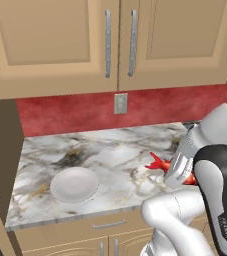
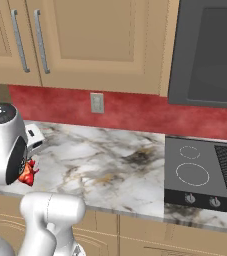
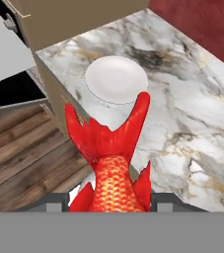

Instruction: Place the fish on the top rack of the oven, and slide the tray back inside. Close the oven door.

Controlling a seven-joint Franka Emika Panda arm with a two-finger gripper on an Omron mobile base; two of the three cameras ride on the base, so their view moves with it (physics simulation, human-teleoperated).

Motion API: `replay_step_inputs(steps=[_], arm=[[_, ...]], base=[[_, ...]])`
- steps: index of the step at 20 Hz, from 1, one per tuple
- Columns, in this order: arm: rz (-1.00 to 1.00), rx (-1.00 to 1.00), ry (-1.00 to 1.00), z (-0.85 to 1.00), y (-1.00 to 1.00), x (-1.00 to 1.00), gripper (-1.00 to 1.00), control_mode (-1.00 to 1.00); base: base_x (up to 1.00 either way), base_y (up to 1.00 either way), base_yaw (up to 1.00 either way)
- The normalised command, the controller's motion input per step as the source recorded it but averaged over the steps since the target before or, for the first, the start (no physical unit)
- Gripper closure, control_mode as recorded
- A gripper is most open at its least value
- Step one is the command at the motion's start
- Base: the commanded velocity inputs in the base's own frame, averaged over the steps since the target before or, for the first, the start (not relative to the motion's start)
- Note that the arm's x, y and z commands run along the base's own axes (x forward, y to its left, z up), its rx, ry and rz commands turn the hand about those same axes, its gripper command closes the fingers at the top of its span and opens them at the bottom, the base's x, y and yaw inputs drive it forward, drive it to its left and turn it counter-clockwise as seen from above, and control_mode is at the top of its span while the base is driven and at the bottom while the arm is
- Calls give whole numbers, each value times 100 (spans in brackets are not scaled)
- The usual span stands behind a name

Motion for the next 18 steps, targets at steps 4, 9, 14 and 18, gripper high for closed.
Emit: replay_step_inputs(steps=[4,9,14,18], arm=[[5,0,0,-4,6,0,100,-100],[-2,0,0,0,-1,34,100,-100],[-1,0,3,-2,-6,43,100,-100],[0,0,3,0,-1,30,100,-100]], base=[[0,0,0],[0,0,0],[0,0,0],[0,0,0]])
